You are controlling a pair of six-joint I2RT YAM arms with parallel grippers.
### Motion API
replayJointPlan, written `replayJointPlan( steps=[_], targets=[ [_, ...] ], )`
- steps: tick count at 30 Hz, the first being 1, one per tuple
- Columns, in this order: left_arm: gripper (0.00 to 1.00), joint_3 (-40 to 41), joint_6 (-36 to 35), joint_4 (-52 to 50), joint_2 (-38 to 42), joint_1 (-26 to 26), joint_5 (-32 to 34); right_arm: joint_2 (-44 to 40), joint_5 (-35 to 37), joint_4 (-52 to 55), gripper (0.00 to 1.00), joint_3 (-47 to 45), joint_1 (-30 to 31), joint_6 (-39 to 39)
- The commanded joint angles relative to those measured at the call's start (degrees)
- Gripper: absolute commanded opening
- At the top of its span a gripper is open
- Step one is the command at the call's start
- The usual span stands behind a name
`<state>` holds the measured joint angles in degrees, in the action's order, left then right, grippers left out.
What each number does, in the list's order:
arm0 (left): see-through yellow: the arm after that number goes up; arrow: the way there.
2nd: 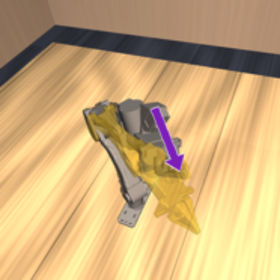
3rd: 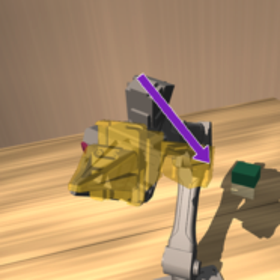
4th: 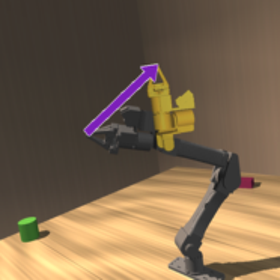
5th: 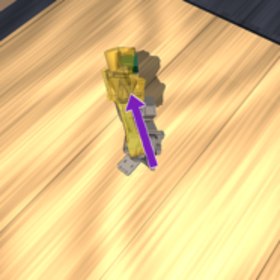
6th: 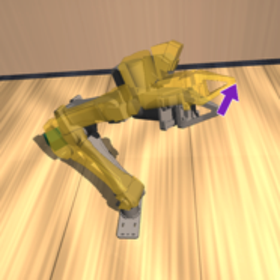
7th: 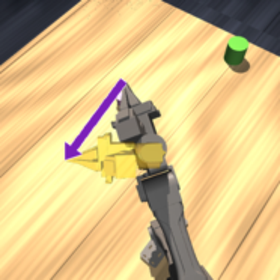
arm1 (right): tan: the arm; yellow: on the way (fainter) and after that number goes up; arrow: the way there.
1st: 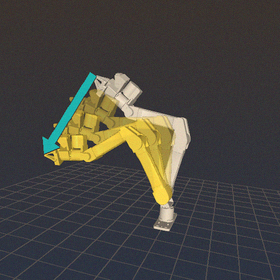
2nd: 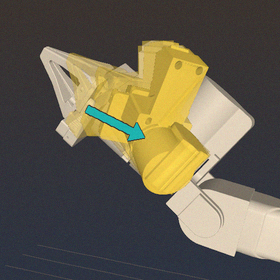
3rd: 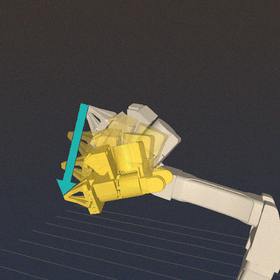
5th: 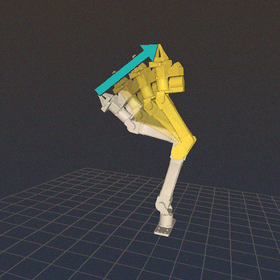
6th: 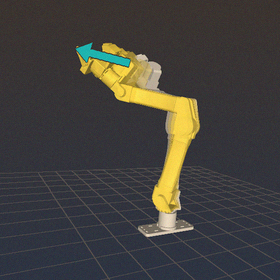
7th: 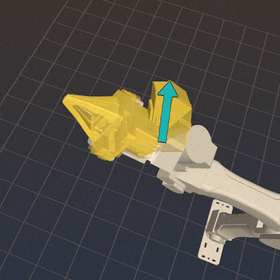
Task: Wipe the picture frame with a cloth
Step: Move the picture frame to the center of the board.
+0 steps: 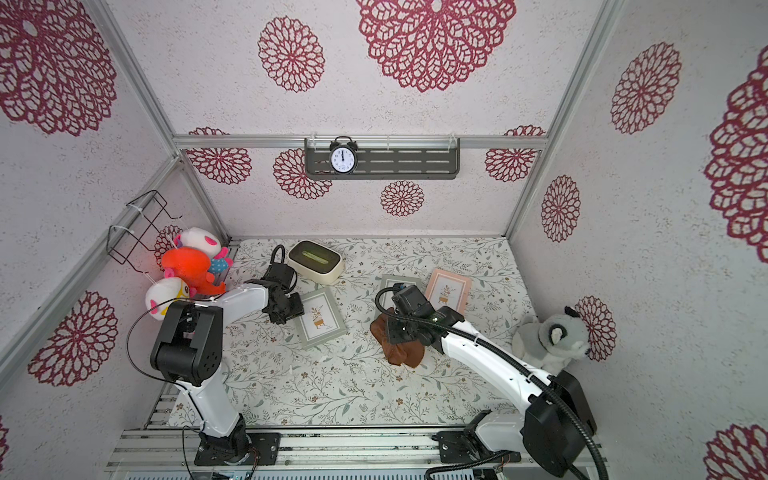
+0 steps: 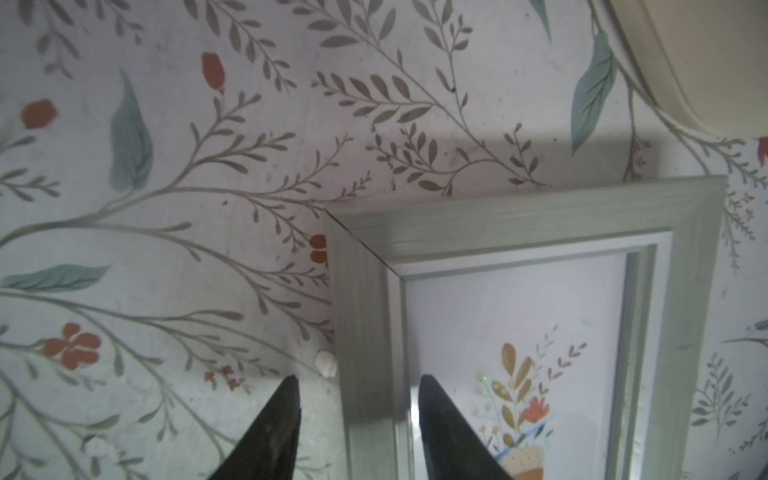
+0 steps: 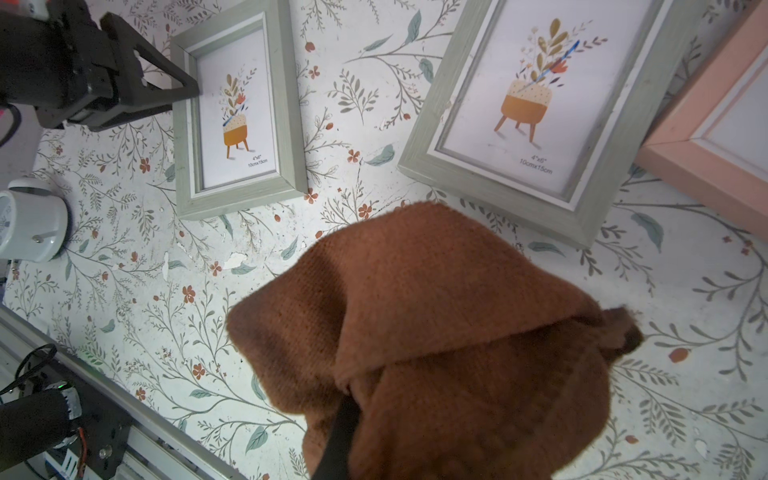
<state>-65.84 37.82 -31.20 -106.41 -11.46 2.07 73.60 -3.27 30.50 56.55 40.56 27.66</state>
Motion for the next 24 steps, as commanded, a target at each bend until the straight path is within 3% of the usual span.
replayJointPlan(
  steps=[1,10,24],
  targets=[
    [0.45,0.6,0.5,1.6,-0.9,-0.3,-0.6,-2.5,0.3,-1.1,0.00,0.1,0.2,0.8],
    [0.30,-1.2,-2.1,0.0,-3.0,-3.8,-1.0,-1.2,-0.6,-1.9,0.00,0.5,0.1,0.7],
    [0.25,-1.1,-2.7,-2.7,-3.9,-13.4,-0.8,1.1,-2.3,-3.2,0.00,0.7,0.1,0.7]
  ],
)
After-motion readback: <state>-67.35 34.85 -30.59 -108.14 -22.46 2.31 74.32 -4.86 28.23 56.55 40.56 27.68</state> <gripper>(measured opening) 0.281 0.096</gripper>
